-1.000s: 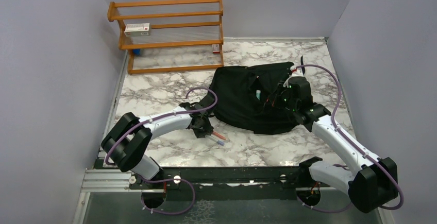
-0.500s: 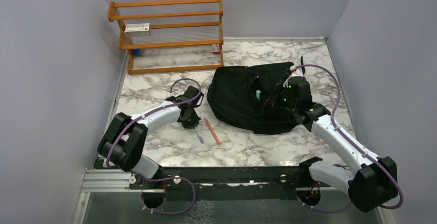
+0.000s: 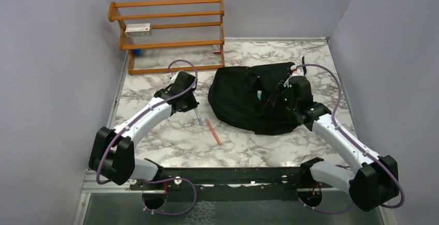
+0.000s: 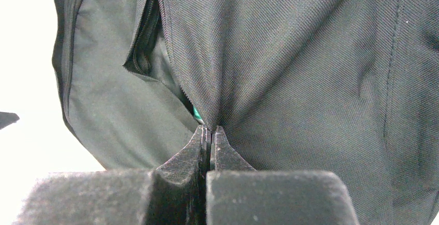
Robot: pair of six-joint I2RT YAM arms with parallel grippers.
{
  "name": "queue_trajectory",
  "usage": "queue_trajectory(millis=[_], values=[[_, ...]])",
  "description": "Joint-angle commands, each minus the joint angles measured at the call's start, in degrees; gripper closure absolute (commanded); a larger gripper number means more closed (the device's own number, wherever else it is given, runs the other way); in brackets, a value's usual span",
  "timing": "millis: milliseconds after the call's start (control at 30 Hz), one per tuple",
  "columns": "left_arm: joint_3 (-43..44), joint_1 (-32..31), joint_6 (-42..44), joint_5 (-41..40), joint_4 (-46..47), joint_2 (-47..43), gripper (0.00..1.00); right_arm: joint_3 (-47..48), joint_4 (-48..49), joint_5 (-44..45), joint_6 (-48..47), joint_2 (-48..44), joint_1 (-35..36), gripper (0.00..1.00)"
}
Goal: Pack the student bag
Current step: Pick up the stationery from the center of the board, then place the stationery in the student bag.
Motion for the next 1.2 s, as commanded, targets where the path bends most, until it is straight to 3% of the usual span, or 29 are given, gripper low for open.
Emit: queue_trajectory(millis=[0,233,533,767,1167], values=[[4.24,0.18,6.17,7.35,9.77,-3.60,1.00,2.91,-0.72,-0.06,-0.71,1.66,0.28,0.99],[6.48,-0.33,6.53,24.93,25.64,1.75,1.00,2.61,1.91,1.02,-0.19,1.23,0.28,0.99],[12.21,-6.19,2.10,31.38,41.56,13.76,1.00,4.84,3.24,-0.92,-0.01,2.02,0.28,0.99],[19.57,-10.93,1.09,33.98,42.38,23.30,1.00,6.68,3.16,-1.88,-0.89,2.17,0.28,0.99],[33.60,-12.53,-0.73,37.48,36.63,36.21,1.00,5.78,5.07,-5.11,-2.40,1.66,0.29,0.99]])
